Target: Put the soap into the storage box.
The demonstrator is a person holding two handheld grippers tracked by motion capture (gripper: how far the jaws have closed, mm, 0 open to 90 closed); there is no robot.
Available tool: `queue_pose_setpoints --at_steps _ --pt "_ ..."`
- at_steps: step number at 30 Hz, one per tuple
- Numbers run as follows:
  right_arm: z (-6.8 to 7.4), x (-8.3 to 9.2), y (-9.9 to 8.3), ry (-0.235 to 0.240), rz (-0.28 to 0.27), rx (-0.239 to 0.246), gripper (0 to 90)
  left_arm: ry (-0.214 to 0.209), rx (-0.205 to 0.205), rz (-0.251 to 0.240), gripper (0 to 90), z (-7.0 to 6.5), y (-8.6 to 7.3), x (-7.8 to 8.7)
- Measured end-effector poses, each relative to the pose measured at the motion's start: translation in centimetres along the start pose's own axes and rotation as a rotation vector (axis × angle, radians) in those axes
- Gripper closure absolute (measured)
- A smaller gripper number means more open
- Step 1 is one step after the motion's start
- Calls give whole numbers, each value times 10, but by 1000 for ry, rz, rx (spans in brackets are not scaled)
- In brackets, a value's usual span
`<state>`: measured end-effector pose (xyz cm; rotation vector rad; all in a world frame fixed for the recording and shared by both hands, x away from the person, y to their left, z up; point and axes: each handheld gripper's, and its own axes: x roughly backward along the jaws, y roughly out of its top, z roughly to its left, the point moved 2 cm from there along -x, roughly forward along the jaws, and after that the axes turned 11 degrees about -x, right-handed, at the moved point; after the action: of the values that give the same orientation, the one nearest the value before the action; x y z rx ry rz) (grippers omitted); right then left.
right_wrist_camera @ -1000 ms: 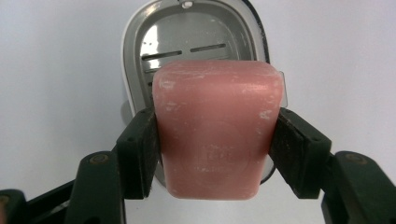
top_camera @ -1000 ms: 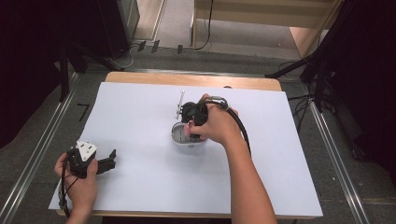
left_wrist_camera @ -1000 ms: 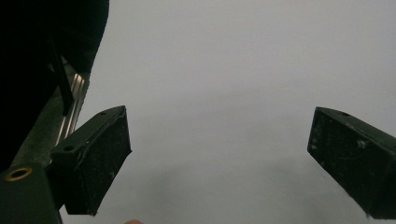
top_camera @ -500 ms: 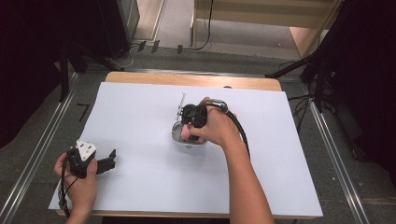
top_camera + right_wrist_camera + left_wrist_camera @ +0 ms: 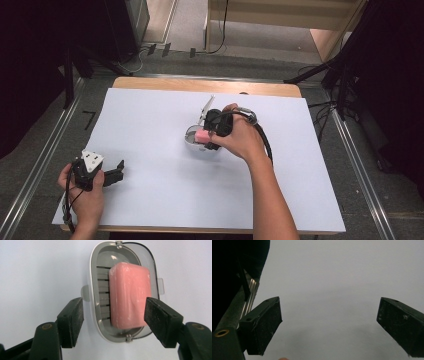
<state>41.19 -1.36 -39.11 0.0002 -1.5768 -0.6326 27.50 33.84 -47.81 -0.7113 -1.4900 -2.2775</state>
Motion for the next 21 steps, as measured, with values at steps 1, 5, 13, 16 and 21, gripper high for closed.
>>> queue_pose_setpoints --at_steps 1,5,13,16,21 --pt "0 2 -3 0 -10 -3 324 0 1 -2 65 0 0 0" --pt "-2 9 -17 1 -21 -37 309 0 2 1 65 0 0 0" --pt "-6 20 -46 -7 -52 -107 263 0 1 0 65 0 0 0" --pt "-8 22 -58 -13 -58 -133 250 -1 0 -1 65 0 0 0" --pt "-13 25 -79 -8 -67 -210 172 -1 1 -1 65 0 0 0"
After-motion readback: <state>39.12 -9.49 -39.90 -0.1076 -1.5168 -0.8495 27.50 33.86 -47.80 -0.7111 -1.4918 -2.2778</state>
